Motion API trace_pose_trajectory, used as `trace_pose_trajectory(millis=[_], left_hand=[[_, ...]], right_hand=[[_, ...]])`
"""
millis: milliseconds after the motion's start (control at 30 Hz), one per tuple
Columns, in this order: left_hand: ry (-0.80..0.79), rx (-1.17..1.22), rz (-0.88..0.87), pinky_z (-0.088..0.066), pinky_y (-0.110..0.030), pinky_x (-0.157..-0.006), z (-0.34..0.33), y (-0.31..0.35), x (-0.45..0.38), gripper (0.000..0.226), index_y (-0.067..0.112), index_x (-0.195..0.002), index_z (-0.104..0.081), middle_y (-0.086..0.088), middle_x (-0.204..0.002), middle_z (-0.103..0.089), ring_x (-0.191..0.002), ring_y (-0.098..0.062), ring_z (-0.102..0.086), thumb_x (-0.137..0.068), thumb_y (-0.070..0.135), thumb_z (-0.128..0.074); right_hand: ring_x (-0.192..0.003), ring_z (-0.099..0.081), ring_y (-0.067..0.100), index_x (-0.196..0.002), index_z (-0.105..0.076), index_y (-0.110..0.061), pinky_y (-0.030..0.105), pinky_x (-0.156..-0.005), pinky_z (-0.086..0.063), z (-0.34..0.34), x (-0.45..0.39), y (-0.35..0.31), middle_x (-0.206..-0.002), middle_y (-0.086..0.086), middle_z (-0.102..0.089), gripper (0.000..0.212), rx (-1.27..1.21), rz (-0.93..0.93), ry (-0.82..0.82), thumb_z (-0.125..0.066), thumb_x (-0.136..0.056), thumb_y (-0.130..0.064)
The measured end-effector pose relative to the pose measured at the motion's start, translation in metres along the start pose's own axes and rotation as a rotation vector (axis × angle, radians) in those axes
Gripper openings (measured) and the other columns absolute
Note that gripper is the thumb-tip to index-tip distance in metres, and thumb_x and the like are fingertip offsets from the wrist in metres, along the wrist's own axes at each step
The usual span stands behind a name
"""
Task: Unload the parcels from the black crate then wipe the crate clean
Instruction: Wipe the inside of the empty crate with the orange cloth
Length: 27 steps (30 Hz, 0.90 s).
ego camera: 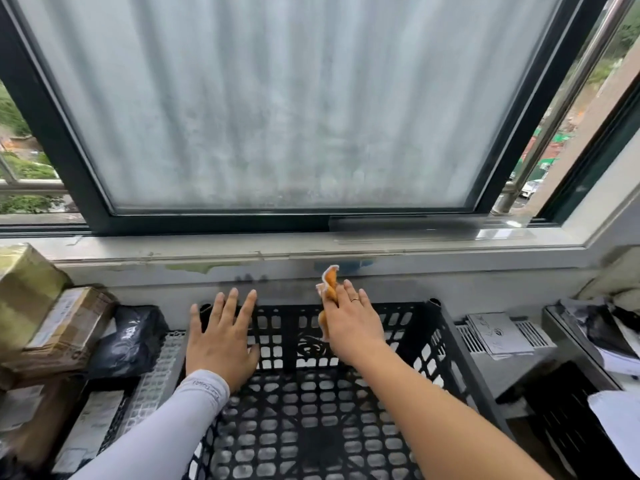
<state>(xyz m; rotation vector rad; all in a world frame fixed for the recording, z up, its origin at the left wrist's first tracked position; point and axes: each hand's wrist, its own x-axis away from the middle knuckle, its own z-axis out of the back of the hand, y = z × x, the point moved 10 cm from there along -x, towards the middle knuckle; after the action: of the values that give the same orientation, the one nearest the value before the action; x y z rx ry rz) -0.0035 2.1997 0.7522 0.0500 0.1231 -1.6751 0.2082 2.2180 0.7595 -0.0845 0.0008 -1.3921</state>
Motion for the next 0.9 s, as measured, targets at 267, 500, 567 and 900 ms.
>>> trace_pose_trajectory(millis=[267, 500, 567, 900], left_hand=[[0.072, 0.077, -0.024, 0.004, -0.056, -0.127, -0.006, 0.041, 0.0, 0.1, 0.035, -0.158, 0.026, -0.004, -0.172, 0.011, -0.159, -0.032, 0.007, -0.094, 0.066, -0.045], [0.074, 0.135, 0.025, 0.001, -0.06, -0.126, -0.01, 0.043, -0.003, 0.098, 0.044, -0.158, 0.022, 0.001, -0.173, 0.003, -0.159, -0.03, 0.007, -0.092, 0.068, -0.045], [0.056, 0.13, 0.028, 0.003, -0.062, -0.125, -0.01, 0.043, -0.002, 0.096, 0.045, -0.157, 0.025, 0.002, -0.173, 0.007, -0.159, -0.028, 0.01, -0.093, 0.068, -0.044], [0.089, 0.179, 0.025, -0.004, -0.065, -0.124, -0.012, 0.042, -0.002, 0.098, 0.045, -0.162, 0.007, 0.001, -0.174, -0.004, -0.16, -0.03, 0.002, -0.089, 0.066, -0.054]], right_hand=[[-0.159, 0.001, 0.029, -0.165, -0.005, -0.02, 0.047, -0.129, 0.0, 0.006, 0.019, 0.089, -0.172, 0.011, -0.007, 0.06, 0.031, -0.135, 0.011, -0.027, -0.111, -0.035], [-0.159, 0.003, 0.032, -0.165, -0.002, -0.016, 0.047, -0.129, -0.002, 0.008, 0.028, 0.105, -0.171, 0.015, -0.005, 0.067, 0.034, -0.183, 0.01, -0.036, -0.109, -0.031], [-0.159, 0.003, 0.033, -0.165, -0.003, -0.015, 0.047, -0.129, -0.001, 0.009, 0.026, 0.093, -0.171, 0.015, -0.006, 0.075, 0.01, -0.179, 0.032, -0.047, -0.106, -0.029], [-0.159, 0.003, 0.033, -0.165, -0.001, -0.014, 0.047, -0.127, 0.005, 0.005, 0.005, -0.044, -0.171, 0.015, -0.004, 0.084, -0.095, 0.042, 0.155, -0.057, -0.102, -0.023]])
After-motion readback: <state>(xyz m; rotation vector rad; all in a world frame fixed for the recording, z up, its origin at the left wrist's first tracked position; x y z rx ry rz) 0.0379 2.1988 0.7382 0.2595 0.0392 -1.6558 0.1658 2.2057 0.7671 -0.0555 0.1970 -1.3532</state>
